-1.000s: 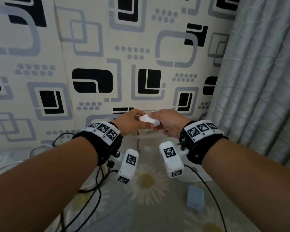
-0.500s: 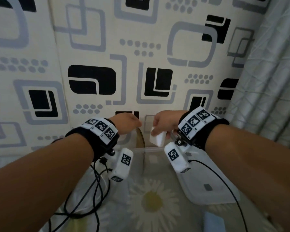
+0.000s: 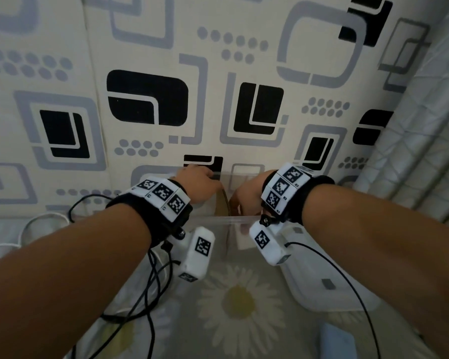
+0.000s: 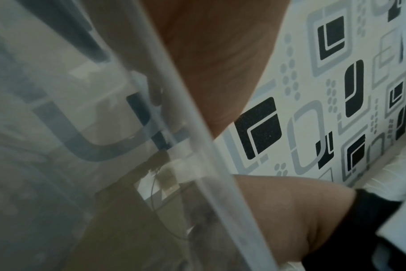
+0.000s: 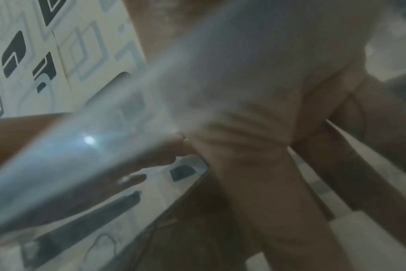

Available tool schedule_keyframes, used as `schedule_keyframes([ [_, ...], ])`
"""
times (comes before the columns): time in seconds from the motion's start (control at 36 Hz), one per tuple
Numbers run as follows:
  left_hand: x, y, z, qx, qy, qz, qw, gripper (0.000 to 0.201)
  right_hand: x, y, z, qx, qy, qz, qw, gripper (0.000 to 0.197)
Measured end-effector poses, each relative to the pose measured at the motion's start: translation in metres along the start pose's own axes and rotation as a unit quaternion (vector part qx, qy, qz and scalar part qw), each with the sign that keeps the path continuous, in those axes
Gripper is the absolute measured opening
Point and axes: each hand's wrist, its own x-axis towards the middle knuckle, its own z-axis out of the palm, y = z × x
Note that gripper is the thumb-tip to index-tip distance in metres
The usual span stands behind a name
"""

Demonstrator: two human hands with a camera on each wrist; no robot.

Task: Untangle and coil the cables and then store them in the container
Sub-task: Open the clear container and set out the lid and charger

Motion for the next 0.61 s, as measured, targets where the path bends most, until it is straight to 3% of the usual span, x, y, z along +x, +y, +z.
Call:
schedule_keyframes([
  [0.06, -0.001, -0.002, 0.002, 0.011, 0.003, -0.006, 1.0, 0.077, 0.002, -0.004, 0.003, 0.004, 0.006, -0.011, 1.0, 0.033],
  [0.11, 0.0, -0.004, 0.004, 0.018, 0.008, -0.007, 1.0, 0.067, 0.002, -0.006, 0.006, -0.019, -0.002, -0.021, 1.0, 0.033],
  [0.42, 0.004, -0.008, 0.008, 0.036, 0.02, 0.007, 0.999, 0.061, -0.004, -0.006, 0.011, 0.022, -0.066, 0.007, 0.998, 0.026],
  [0.61, 0.003, -0.008, 0.008, 0.023, 0.024, 0.004, 0.999, 0.059, -0.007, -0.012, 0.005, -0.01, -0.057, 0.009, 0.998, 0.028],
])
